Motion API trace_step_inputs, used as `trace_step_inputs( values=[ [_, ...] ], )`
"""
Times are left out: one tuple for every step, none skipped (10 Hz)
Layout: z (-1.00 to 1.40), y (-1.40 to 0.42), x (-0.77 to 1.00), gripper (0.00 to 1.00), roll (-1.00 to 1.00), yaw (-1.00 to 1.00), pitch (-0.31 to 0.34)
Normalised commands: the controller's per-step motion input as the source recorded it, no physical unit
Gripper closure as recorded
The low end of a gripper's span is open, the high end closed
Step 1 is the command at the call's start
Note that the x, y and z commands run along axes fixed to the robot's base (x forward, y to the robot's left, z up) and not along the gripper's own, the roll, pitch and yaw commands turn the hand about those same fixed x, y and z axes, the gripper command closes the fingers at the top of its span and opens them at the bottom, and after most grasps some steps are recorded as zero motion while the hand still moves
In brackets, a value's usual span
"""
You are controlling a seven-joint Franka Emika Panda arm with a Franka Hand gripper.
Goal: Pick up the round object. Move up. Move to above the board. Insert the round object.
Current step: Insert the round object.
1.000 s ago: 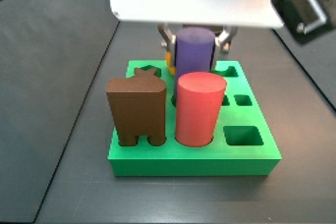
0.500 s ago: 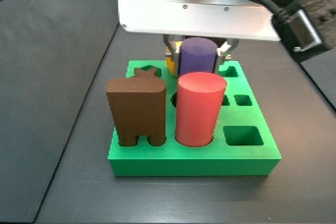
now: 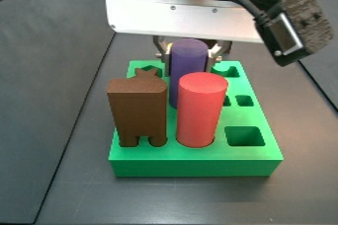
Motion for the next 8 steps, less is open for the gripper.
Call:
trace_step_inputs(
  values=[
    [-0.53,0.00,0.30,1.00,0.00,0.00,-0.003],
    [-0.52,0.00,0.29,1.00,0.01,0.00,0.000],
    [-0.55,0.00,0.24,1.00,0.02,0.00,0.000],
    [-0.61,0.00,0.00,1.00,0.06,0.00,-0.043],
    [-0.68,0.00,0.00,1.00,0.10,0.00,-0.074],
    [-0.67,0.00,0.00,1.00,0.12,0.03,-0.081],
    [-0.09,0.00,0.00,1.00,0.00,0.00,-0.069],
    [0.00,0.00,0.00,1.00,0.00,0.00,-0.011]
  ],
)
